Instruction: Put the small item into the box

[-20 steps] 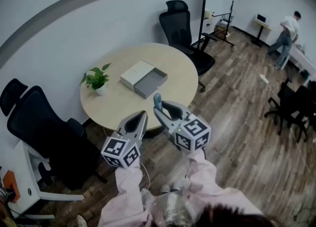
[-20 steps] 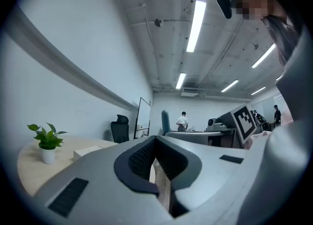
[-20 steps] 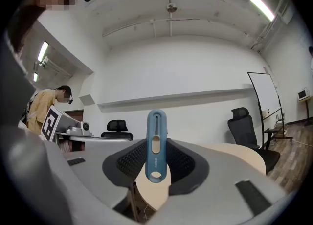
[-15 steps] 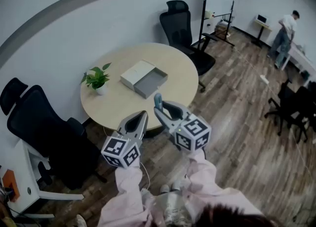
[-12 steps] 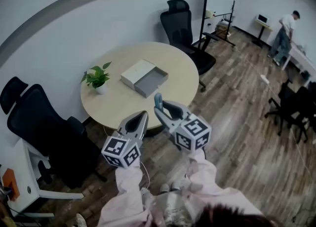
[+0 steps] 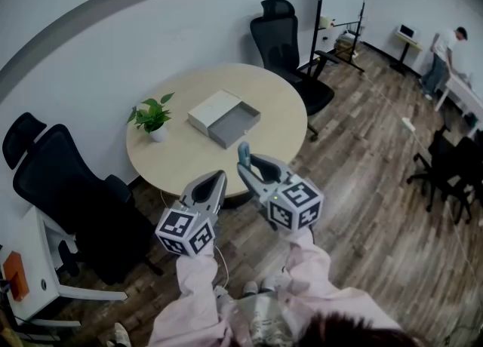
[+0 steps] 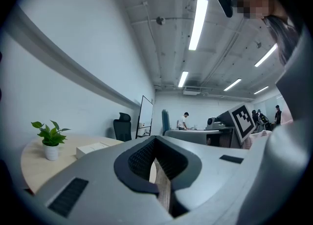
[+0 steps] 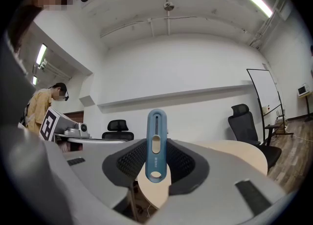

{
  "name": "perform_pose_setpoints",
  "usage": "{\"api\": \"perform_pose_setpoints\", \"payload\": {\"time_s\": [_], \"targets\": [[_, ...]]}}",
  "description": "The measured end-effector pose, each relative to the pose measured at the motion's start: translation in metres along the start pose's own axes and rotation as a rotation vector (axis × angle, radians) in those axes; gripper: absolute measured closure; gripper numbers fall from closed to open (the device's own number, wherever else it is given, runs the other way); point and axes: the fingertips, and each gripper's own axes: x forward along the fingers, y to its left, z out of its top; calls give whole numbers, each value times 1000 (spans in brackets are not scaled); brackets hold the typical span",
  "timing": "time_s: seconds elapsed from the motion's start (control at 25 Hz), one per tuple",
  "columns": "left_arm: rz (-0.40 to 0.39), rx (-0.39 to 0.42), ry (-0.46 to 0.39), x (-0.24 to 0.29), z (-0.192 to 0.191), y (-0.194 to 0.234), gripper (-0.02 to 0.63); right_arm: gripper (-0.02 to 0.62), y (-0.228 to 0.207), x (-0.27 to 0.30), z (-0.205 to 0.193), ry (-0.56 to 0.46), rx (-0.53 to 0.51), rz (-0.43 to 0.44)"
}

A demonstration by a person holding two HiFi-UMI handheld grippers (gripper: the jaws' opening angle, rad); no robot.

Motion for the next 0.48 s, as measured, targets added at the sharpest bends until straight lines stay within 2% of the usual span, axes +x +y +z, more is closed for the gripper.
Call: {"api": "perform_pose_setpoints", "payload": {"time_s": [0.48], "targets": [[-7,-9,21,23,-12,-24,597,466,-31,-23,-6,-6,40,7]]}}
